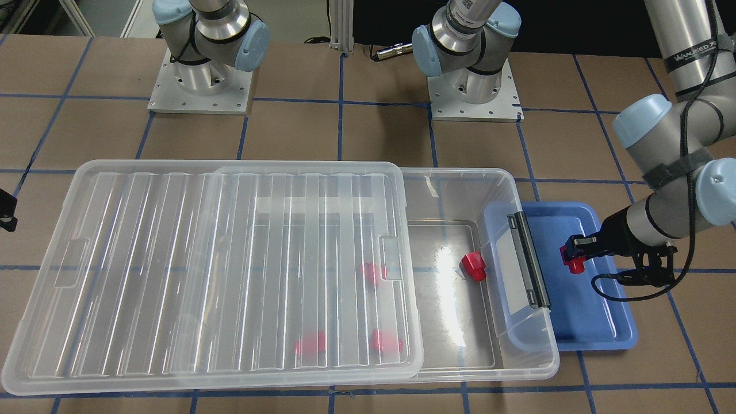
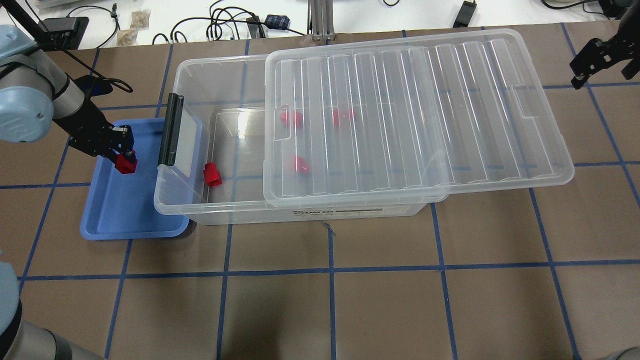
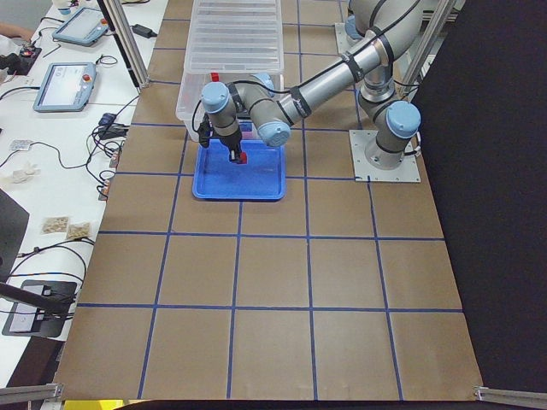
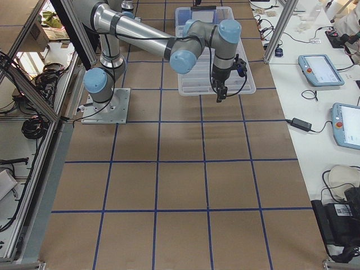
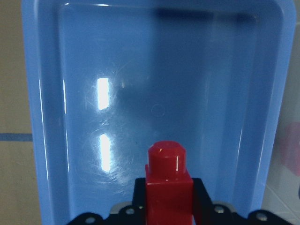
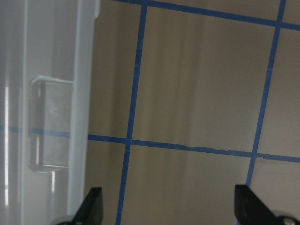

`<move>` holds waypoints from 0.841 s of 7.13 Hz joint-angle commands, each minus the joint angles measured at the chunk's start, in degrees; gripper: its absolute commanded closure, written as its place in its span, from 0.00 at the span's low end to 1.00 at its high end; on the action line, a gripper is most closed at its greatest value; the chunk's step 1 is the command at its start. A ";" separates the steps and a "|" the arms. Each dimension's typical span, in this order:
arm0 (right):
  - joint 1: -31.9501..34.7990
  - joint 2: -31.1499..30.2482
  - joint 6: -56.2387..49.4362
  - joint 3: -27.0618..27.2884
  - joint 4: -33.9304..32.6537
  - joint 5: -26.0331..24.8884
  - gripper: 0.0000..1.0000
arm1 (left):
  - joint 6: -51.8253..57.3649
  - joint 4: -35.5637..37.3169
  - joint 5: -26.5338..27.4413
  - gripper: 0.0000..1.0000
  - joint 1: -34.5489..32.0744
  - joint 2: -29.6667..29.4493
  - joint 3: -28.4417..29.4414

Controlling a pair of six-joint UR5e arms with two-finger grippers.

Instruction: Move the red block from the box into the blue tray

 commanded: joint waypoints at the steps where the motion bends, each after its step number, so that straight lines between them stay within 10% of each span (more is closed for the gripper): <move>1: -0.74 4.31 -0.34 2.62 -5.95 0.28 0.00 | 0.49 1.29 2.04 1.00 0.36 -2.68 -0.13; 4: 0.83 3.71 4.67 3.43 -5.87 5.00 0.00 | 0.49 3.74 1.43 1.00 0.27 -5.06 -0.22; 6: 3.02 3.62 6.77 3.52 -5.78 5.11 0.00 | 0.67 3.83 1.34 0.44 0.27 -6.03 -0.57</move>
